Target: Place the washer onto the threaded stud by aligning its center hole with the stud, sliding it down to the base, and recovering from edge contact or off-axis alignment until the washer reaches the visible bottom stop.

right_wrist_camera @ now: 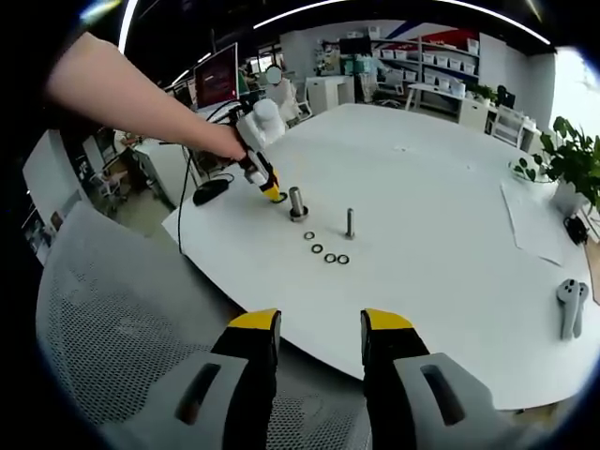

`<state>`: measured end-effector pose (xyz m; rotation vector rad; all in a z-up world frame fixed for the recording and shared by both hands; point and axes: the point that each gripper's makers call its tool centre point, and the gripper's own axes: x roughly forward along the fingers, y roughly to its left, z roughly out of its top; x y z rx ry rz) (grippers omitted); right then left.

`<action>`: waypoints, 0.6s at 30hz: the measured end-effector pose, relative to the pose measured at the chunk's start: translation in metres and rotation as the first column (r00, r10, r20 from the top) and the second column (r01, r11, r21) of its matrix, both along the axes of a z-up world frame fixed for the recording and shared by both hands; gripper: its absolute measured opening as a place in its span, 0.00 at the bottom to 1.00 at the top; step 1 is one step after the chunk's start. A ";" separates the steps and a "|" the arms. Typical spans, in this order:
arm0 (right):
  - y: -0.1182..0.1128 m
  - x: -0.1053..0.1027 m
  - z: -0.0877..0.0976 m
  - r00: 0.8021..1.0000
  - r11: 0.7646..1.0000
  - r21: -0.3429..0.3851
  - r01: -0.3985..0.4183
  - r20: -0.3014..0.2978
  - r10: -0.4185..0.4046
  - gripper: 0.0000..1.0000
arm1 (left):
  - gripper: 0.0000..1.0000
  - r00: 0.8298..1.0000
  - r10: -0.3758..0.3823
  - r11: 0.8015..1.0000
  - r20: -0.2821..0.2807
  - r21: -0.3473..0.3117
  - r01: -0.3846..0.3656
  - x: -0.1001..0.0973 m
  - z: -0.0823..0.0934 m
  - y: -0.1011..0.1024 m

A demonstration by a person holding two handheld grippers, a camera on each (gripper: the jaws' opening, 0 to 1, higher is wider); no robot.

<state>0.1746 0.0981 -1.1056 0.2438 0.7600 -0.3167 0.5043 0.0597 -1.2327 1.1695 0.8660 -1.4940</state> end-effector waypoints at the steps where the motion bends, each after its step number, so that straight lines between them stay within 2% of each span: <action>1: 0.000 0.000 0.000 1.000 1.000 0.000 0.001 0.001 -0.001 0.37 | 0.25 1.000 0.001 1.000 -0.001 0.002 -0.001 0.000 -0.001 -0.001; 6: 0.000 0.000 0.000 1.000 1.000 0.003 0.001 -0.001 -0.001 0.37 | 0.26 1.000 -0.002 1.000 -0.004 0.031 0.002 -0.004 -0.005 0.001; 8: 0.000 0.000 -0.002 1.000 1.000 0.004 -0.002 -0.003 0.002 0.37 | 0.23 0.999 0.023 0.999 -0.038 0.038 -0.022 -0.012 -0.002 0.005; 12: 0.000 0.000 -0.001 1.000 1.000 0.005 -0.002 -0.002 0.002 0.37 | 0.23 0.999 0.011 0.999 -0.034 0.050 -0.009 -0.005 -0.003 0.006; 18: 0.001 0.000 -0.002 1.000 1.000 0.007 -0.003 -0.005 0.003 0.37 | 0.21 1.000 -0.012 0.997 -0.017 0.074 0.013 -0.016 0.000 0.012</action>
